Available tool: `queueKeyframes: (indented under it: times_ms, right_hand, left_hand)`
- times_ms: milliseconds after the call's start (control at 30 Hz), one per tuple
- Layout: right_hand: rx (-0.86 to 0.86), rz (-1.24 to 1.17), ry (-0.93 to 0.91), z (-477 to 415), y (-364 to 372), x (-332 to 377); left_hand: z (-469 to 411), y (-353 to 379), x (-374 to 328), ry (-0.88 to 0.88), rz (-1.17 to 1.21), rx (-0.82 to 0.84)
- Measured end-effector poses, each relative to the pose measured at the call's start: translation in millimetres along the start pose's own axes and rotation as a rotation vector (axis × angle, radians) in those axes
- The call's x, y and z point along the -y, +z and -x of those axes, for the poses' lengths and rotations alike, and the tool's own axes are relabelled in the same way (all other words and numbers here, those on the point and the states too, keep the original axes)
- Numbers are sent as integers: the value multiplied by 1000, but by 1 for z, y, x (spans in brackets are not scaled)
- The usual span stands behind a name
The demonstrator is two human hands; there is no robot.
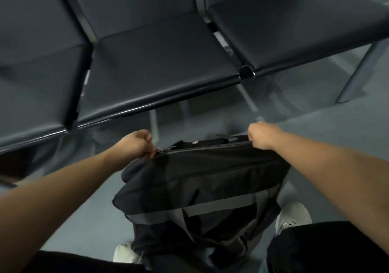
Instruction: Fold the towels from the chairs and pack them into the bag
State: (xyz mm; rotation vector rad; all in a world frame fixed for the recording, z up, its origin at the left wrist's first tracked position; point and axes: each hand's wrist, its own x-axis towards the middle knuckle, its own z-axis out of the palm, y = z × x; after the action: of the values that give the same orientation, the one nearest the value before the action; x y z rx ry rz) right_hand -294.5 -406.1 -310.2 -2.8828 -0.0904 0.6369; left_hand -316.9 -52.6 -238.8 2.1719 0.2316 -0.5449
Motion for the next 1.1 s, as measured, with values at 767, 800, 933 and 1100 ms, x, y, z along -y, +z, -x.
queueKeyframes:
  times_ms: [767,800,933,1100]
  right_hand:
    - [-322,-343,-440,9,25,181]
    - [-328,-345,-442,8,26,182]
    - [-303,-313,-457,5,30,186]
    - [-164,-192,-399,6,20,181]
  left_hand:
    - [27,-63,170,-341,-55,-368]
    - [25,-60,174,-333,-95,-359]
    - [21,-56,171,-328,-125,-343]
    - [22,-62,151,-257,-187,-282]
